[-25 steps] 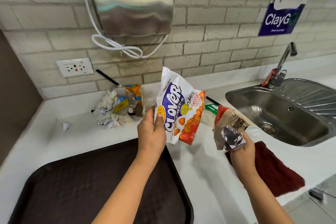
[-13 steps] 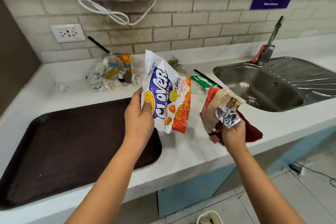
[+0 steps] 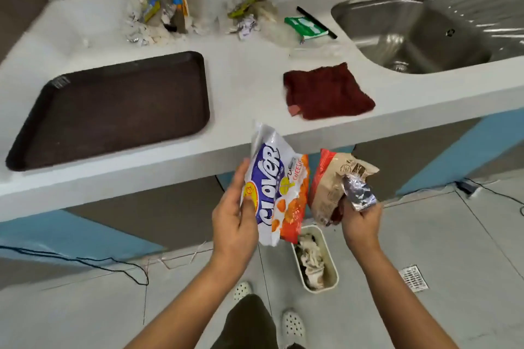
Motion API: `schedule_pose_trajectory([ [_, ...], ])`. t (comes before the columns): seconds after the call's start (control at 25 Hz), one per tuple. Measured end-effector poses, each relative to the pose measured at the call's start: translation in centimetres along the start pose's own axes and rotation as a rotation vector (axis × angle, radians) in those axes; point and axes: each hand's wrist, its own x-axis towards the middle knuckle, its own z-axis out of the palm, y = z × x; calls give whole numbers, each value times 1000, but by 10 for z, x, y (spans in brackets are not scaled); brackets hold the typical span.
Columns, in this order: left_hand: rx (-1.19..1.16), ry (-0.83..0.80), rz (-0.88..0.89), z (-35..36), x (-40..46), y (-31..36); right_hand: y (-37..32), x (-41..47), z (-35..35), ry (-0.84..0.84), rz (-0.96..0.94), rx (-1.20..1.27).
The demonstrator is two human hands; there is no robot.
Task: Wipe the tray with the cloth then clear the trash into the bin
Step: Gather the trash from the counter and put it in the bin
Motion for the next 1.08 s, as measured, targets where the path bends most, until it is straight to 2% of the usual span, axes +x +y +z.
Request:
schedule_pose_trajectory([
  [0.16,156,-301,-279,28,-42,-66,77,-36,-56,16,257,-182],
  [0.36,176,-330,-528,65,-39,-146,160,-63,-100,31,480,-438],
  [0.52,164,-424,-564,105,-28,-208,228,-62,-122,42,635,-475],
  [0.76,206,-423,-629,158,-7,-311,324,-42,-148,57,710,-541],
  [0.96,270,-461,-644,205,-1,-387,399,-27,-152,-21,726,-664],
  [1.08,301,-509,-673,221,4,-439,434,-19,-148,-159,665,-754],
])
